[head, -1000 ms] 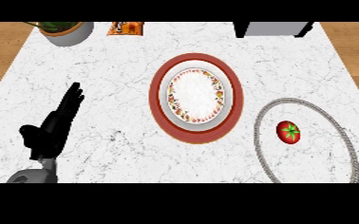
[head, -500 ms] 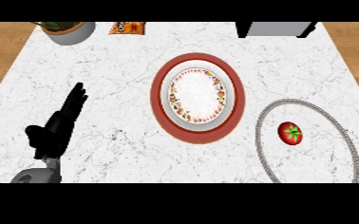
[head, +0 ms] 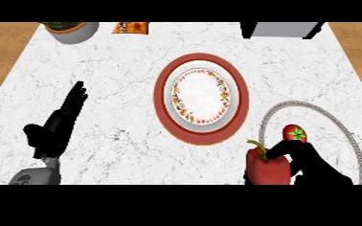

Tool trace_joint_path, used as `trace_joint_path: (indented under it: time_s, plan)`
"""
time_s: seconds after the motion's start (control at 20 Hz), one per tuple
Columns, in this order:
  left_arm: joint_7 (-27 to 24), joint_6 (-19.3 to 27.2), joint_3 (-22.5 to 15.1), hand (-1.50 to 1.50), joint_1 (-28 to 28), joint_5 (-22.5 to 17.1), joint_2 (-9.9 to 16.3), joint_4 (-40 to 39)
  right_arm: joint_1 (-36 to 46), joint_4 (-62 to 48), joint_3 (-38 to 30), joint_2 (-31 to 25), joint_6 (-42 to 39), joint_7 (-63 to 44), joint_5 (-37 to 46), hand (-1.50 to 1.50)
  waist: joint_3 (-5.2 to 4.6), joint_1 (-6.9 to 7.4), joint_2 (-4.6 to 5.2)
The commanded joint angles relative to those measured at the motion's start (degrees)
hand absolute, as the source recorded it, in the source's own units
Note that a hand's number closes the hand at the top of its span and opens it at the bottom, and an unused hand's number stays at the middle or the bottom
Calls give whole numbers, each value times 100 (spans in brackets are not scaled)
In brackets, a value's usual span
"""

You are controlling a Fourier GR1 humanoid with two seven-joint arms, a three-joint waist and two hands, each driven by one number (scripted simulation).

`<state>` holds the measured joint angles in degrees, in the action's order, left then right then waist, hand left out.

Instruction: Pick the bell pepper from the placemat and place it in the plate

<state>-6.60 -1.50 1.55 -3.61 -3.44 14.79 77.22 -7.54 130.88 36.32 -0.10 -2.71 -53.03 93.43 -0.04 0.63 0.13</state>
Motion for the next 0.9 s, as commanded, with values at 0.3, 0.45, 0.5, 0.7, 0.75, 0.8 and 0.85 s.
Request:
trace_joint_path:
  time_s: [0.3, 0.45, 0.5, 0.7, 0.75, 0.8, 0.85]
  plan:
    - [169, -134, 19, 0, 171, -31, -35, 360, 2630, -2676, -758, 9, 893, -796, -1791, 150, 6, 43, -1]
    - [-60, -305, 161, 0, -48, -33, 80, -92, 3416, -3668, -1382, 9, 1084, -363, -2133, 150, 4, 30, 11]
    - [-277, -149, 194, 0, -212, 107, 16, -468, 3610, -4163, -920, 9, 1491, -871, -2049, 150, 1, 52, 24]
    - [145, -162, 109, 0, -316, 84, -79, -222, 4163, -5153, -725, 9, 2119, -1134, -2446, 150, 4, 52, 12]
    - [-82, -260, 169, 0, -46, 62, 4, -81, 4313, -5380, -998, 9, 2136, -876, -2596, 150, 4, 51, 6]
    - [-208, -154, -36, 0, 9, 211, -167, -124, 4263, -5271, -1218, 9, 2727, -912, -2560, 150, 6, 109, 27]
    - [-35, -112, -70, 0, -89, 154, -247, 34, 4060, -5179, -1278, 9, 3147, -1008, -2553, 150, 11, 130, 32]
